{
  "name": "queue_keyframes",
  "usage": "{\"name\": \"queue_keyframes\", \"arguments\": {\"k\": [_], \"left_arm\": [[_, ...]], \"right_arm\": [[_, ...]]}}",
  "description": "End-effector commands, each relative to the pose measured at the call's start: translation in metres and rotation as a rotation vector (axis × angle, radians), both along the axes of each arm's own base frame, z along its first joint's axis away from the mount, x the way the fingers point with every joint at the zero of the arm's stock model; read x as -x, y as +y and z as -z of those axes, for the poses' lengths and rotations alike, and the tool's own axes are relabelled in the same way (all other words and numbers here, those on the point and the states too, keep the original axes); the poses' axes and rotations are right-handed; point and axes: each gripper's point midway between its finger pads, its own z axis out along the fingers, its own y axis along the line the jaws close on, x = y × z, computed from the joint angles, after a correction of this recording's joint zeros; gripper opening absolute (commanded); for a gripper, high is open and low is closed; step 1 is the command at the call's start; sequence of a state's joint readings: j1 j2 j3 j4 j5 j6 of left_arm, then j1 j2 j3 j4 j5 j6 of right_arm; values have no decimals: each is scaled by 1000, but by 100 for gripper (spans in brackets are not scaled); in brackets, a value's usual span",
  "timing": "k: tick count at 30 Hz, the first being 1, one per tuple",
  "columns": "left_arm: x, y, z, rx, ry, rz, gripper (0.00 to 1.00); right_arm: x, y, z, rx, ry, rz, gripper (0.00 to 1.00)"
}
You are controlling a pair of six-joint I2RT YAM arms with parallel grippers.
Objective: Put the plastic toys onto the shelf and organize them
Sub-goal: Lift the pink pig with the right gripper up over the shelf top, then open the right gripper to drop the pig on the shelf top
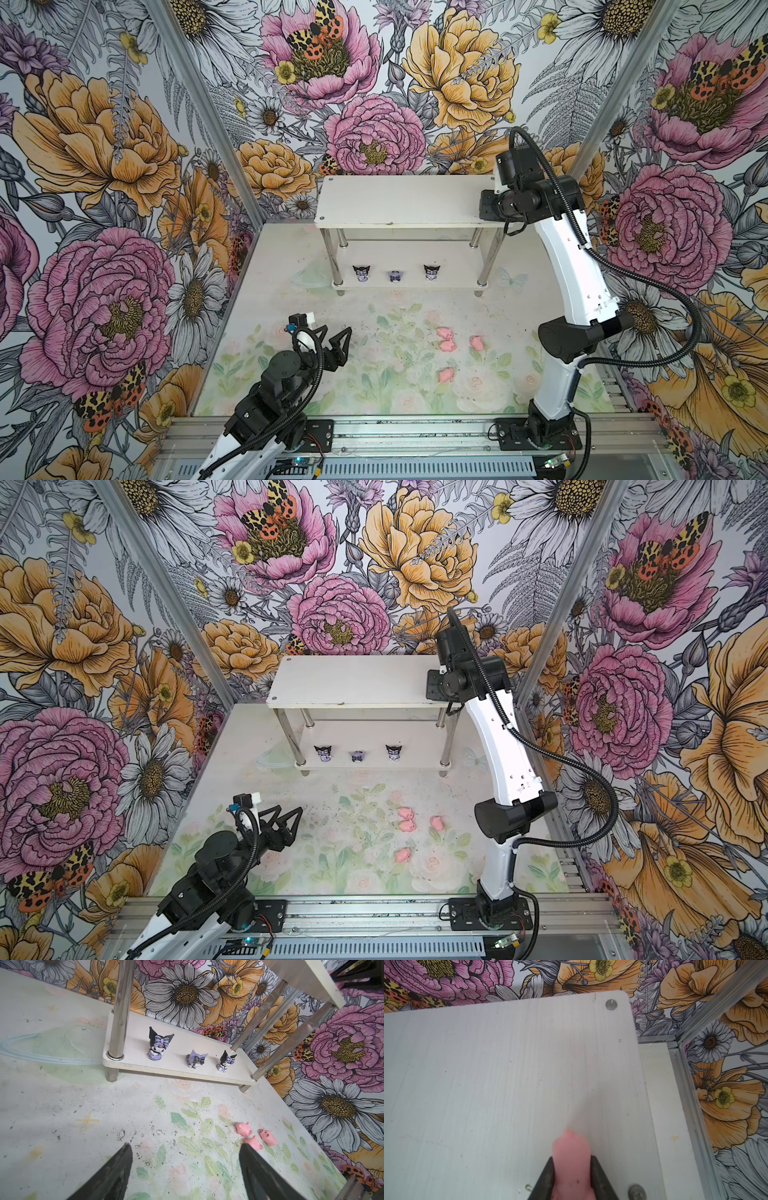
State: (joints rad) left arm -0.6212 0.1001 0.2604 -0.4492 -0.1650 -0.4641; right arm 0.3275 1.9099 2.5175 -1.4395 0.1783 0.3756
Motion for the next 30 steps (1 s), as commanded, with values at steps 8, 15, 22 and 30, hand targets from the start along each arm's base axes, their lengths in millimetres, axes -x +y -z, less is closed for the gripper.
{"name": "queue_keyframes", "arguments": {"k": [8, 15, 22, 30], "left_arm": [[-4, 1, 14, -35, 40, -11, 83], [-5, 1, 13, -31, 38, -15, 84], [-5, 2, 14, -30, 41, -15, 84], [-8, 4, 16, -29, 50, -31, 84]], "right_arm": [[-4, 3, 11, -3, 32, -3, 47], [8, -1, -11, -21, -20, 8, 60], [46, -7, -54, -54, -121, 0, 62], [123, -16, -53, -50, -166, -18, 62]]}}
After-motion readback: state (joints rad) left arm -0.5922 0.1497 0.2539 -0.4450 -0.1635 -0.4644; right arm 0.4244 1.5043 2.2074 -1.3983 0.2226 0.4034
